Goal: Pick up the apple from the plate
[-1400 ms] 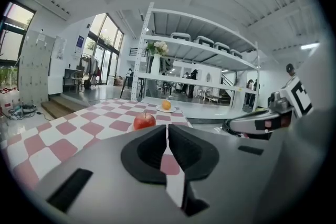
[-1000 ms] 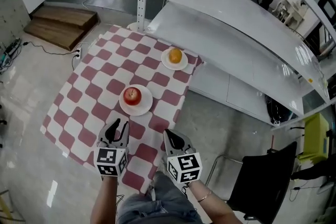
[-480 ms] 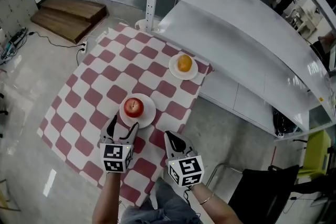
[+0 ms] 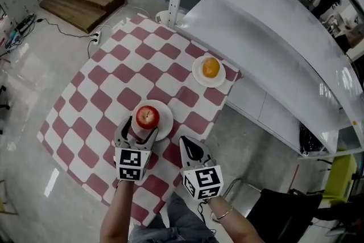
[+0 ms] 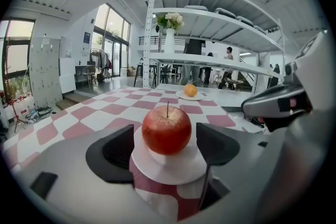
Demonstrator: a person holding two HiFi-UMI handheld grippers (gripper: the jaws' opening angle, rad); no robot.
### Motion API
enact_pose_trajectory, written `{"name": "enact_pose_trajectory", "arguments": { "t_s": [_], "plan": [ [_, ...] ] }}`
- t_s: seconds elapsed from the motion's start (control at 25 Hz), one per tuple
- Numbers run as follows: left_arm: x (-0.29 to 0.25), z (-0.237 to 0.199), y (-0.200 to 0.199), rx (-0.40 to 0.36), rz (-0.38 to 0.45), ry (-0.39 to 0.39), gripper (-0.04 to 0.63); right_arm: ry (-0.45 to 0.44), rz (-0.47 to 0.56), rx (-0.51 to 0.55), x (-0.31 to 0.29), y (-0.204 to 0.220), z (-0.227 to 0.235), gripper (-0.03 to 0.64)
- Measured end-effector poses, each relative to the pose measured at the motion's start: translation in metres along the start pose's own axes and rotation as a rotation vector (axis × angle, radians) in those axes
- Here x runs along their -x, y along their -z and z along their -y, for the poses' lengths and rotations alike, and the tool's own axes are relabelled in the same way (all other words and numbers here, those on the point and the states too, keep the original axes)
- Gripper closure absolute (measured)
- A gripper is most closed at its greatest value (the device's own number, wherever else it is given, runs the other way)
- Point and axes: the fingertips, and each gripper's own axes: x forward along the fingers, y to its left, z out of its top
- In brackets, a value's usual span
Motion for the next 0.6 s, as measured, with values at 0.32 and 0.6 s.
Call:
{"name": "enact_pose_trajectory", "arguments": {
  "t_s": [0.32,0.6],
  "plan": [
    [-0.019,0.000,0.002,0.001,-0.023,-0.016,0.221,-0.010,-0.019,-0.009,-0.011,0.004,0.012,0.607],
    [-0.033,0.001,0.000,-0.007,-0.030,-0.022,0.221,-0.011,-0.033,-0.017,-0.018,0.008,0.020,0.607]
  ]
}}
